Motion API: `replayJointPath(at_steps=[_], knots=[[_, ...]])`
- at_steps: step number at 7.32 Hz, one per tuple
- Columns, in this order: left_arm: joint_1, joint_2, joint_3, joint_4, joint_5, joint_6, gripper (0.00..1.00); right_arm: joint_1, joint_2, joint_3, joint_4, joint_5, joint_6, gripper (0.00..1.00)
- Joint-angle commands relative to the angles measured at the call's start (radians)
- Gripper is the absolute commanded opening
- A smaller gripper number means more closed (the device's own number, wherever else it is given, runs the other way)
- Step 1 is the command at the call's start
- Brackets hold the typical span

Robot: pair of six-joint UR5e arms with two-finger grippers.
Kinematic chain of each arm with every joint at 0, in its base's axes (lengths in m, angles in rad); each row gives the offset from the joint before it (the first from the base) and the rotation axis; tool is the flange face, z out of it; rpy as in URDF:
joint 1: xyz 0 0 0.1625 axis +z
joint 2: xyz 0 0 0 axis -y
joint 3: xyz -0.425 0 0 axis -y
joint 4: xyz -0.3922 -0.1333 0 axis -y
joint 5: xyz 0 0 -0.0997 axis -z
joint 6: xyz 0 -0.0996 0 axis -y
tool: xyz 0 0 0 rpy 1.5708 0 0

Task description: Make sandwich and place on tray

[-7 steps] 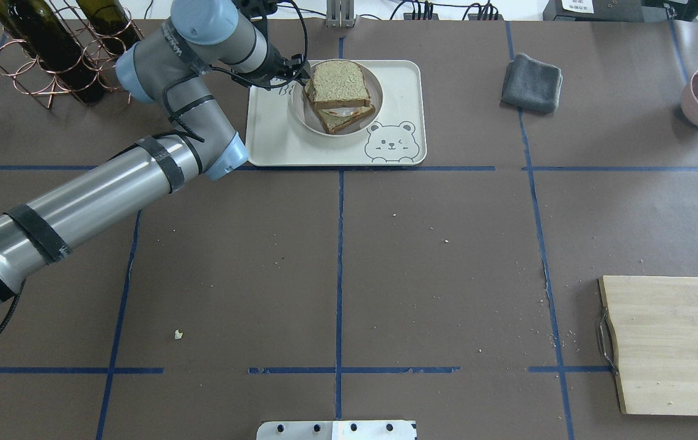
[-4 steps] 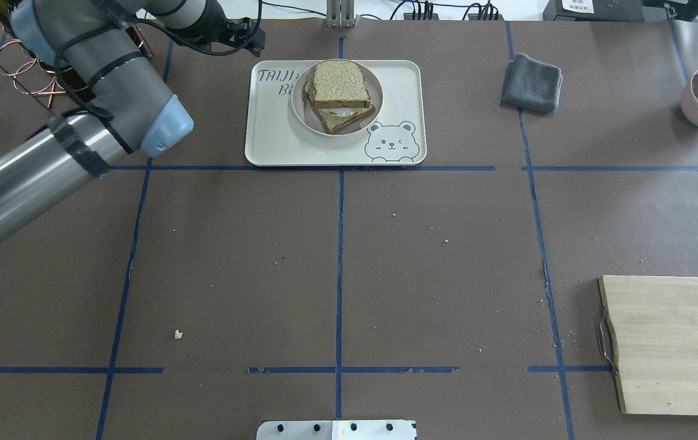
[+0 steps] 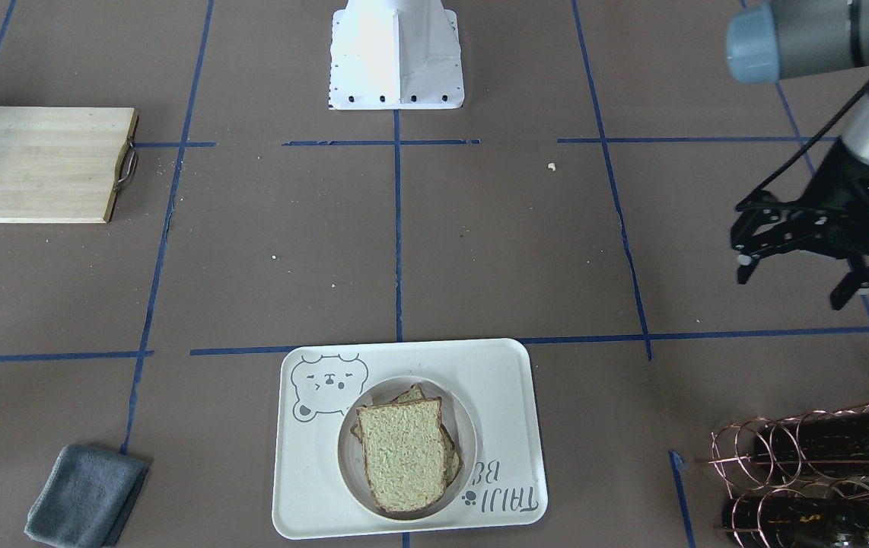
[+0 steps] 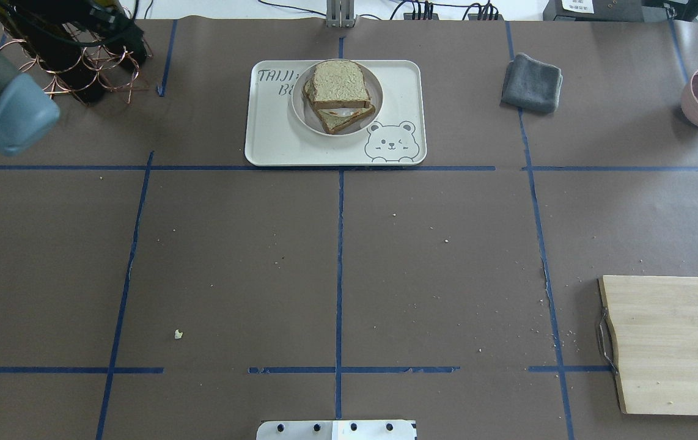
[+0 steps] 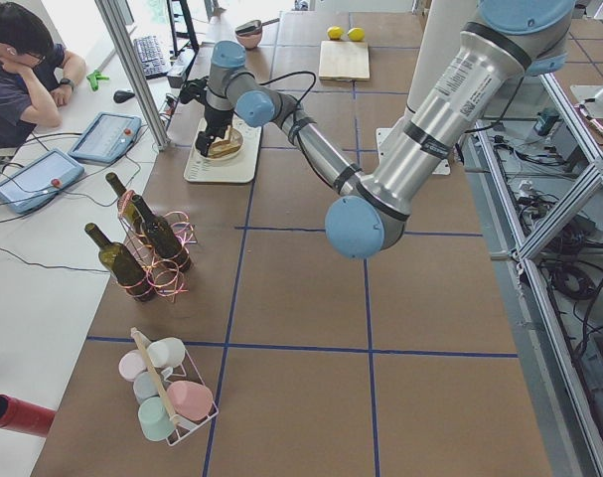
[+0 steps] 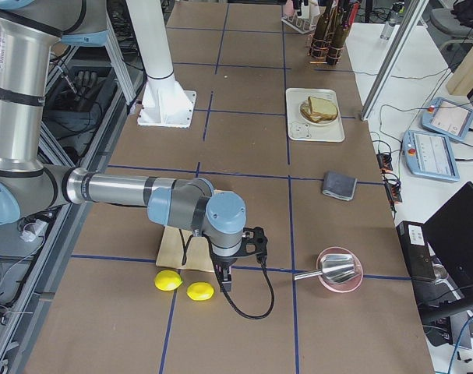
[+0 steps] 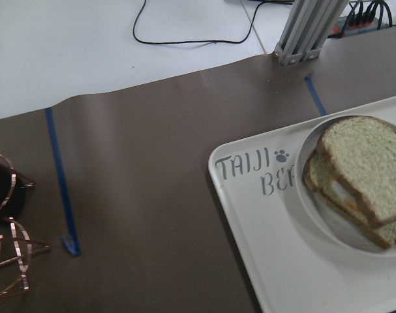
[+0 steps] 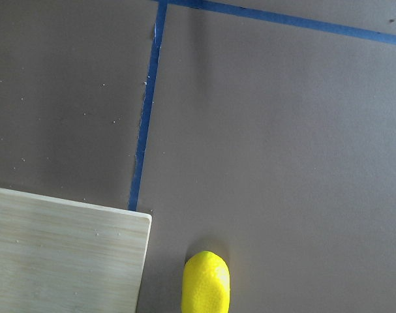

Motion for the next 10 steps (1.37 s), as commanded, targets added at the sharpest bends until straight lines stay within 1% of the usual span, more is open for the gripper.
replayJointPath(at_steps=[1,2,3,4,5,6,7,10], knots=[[-0.191,0.239,-0.016,0.023,-0.155,0.169,1.00,0.002,0.002,0.007,0.000,0.001,0.002,1.00],[-0.215,0.328,-0.008,0.037,-0.153,0.241,1.00,0.002,0.012,0.012,0.000,0.001,0.008,1.00],[-0.239,0.415,-0.010,0.040,-0.152,0.253,1.00,0.001,0.020,0.024,0.000,0.006,0.010,1.00],[-0.297,0.509,-0.011,0.031,-0.156,0.327,1.00,0.002,0.025,0.027,0.000,0.009,0.016,1.00],[-0.328,0.572,-0.008,0.036,-0.158,0.442,1.00,0.001,0.025,0.047,0.000,0.010,0.046,1.00],[-0.330,0.632,-0.011,0.037,-0.158,0.464,1.00,0.002,0.023,0.053,-0.002,0.012,0.051,1.00],[-0.331,0.652,-0.022,0.039,-0.156,0.463,1.00,0.002,0.023,0.052,0.000,0.009,0.051,1.00],[-0.331,0.648,-0.020,0.037,-0.143,0.463,1.00,0.002,0.015,0.053,0.000,0.007,0.044,1.00]])
